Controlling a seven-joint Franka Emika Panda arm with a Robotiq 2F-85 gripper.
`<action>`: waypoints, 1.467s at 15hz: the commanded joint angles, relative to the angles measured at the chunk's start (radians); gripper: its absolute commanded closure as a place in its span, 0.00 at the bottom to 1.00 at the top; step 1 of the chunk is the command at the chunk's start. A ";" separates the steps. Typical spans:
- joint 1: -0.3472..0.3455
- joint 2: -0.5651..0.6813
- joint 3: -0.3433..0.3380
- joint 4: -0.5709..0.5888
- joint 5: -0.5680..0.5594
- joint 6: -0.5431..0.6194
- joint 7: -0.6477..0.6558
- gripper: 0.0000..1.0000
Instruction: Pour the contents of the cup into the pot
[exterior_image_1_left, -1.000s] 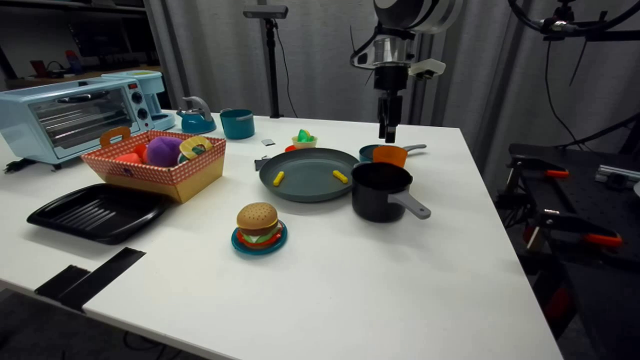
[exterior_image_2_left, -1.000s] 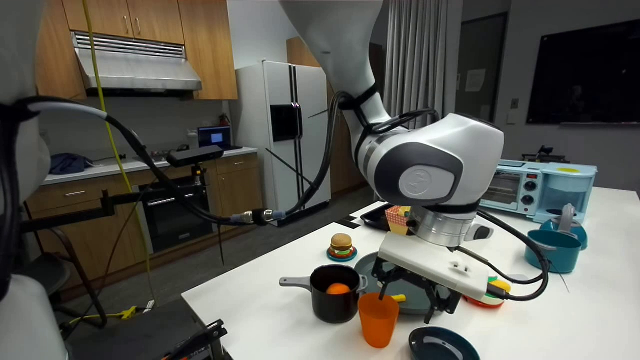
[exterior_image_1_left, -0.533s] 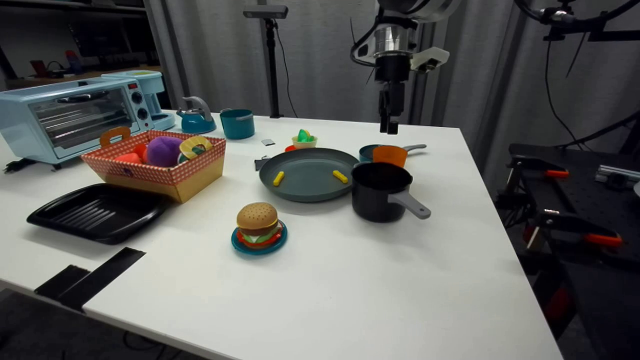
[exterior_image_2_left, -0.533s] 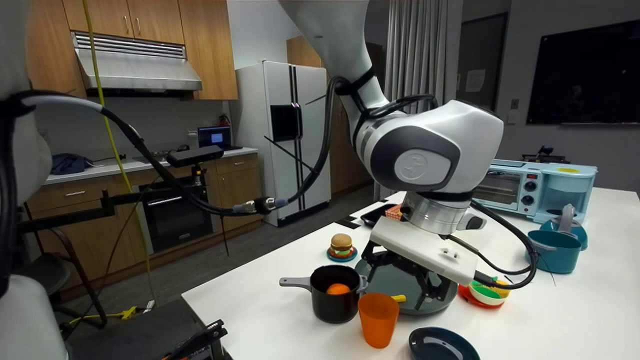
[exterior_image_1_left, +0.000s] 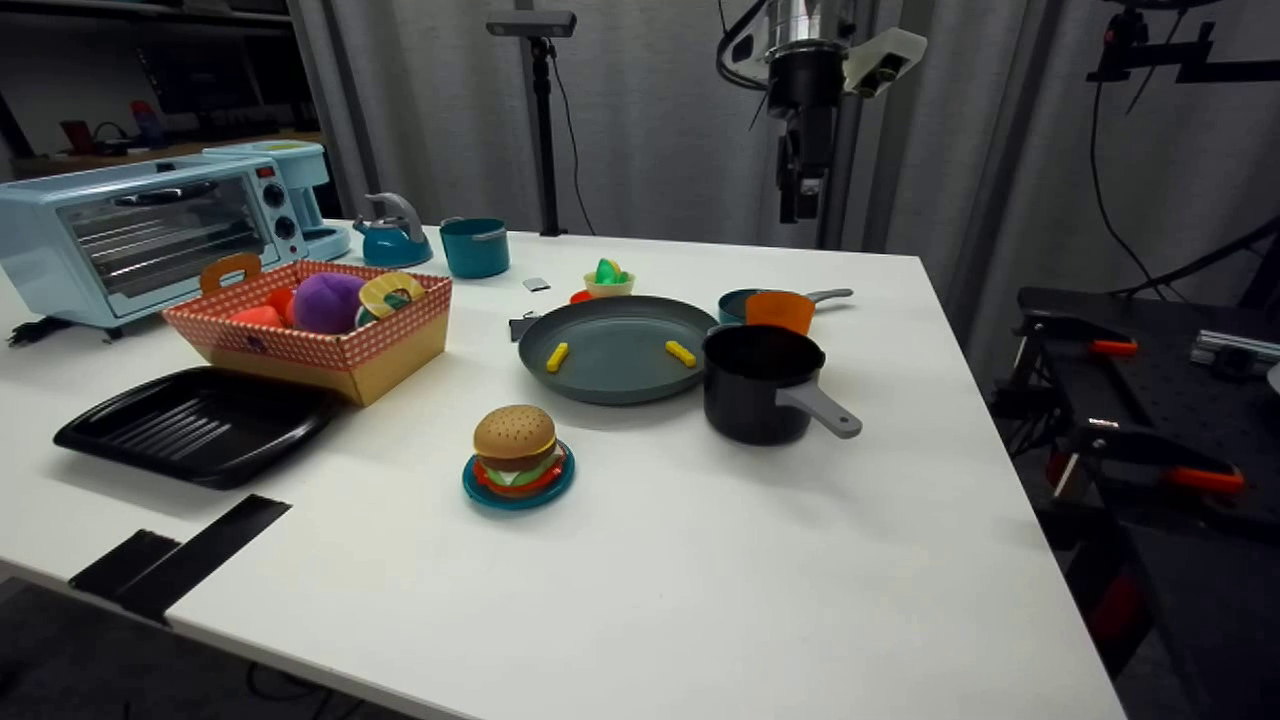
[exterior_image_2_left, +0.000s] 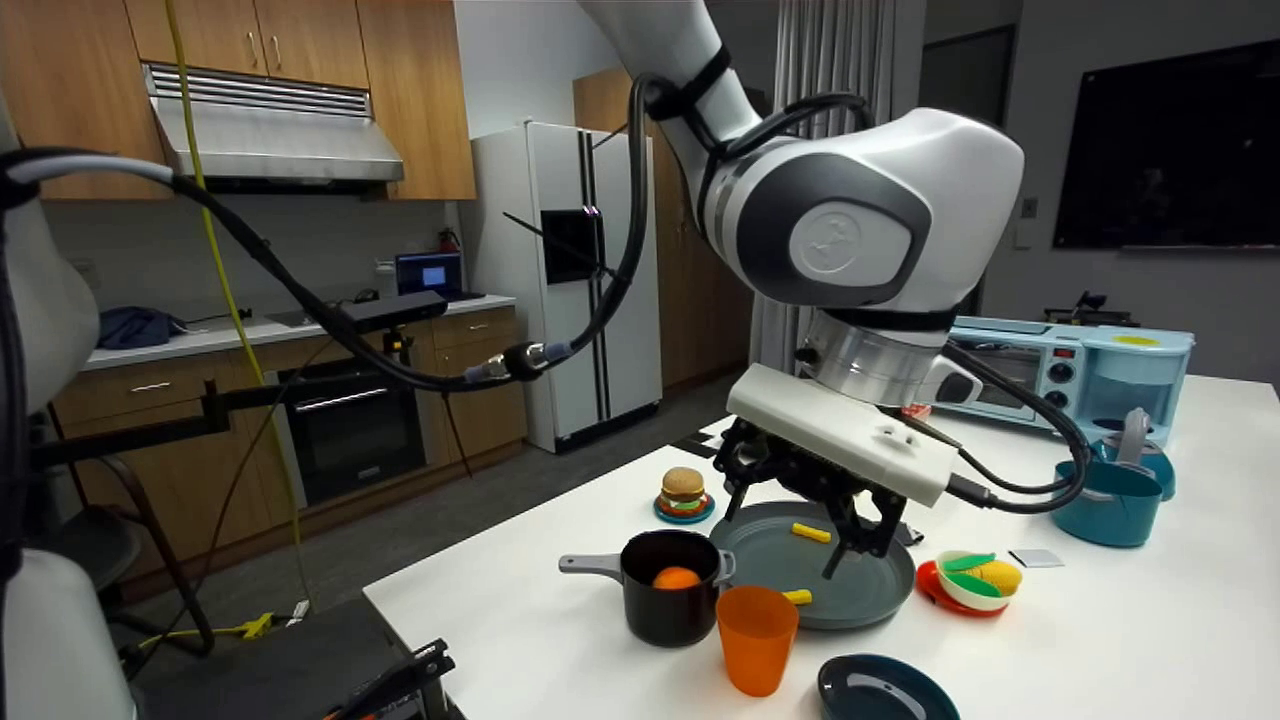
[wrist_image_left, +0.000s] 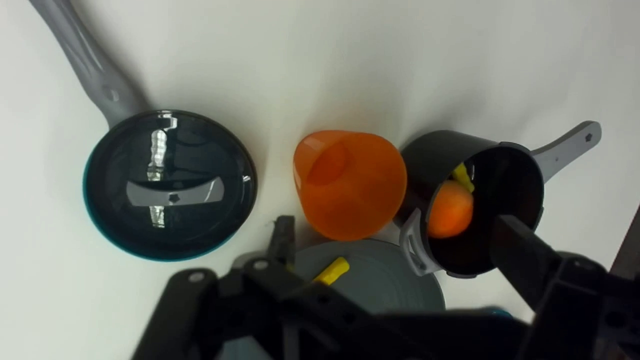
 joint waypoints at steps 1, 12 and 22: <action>0.065 -0.077 -0.041 -0.055 -0.114 -0.017 0.138 0.00; 0.153 -0.246 -0.038 -0.142 -0.241 -0.012 0.286 0.00; 0.177 -0.272 -0.055 -0.155 -0.245 -0.004 0.289 0.00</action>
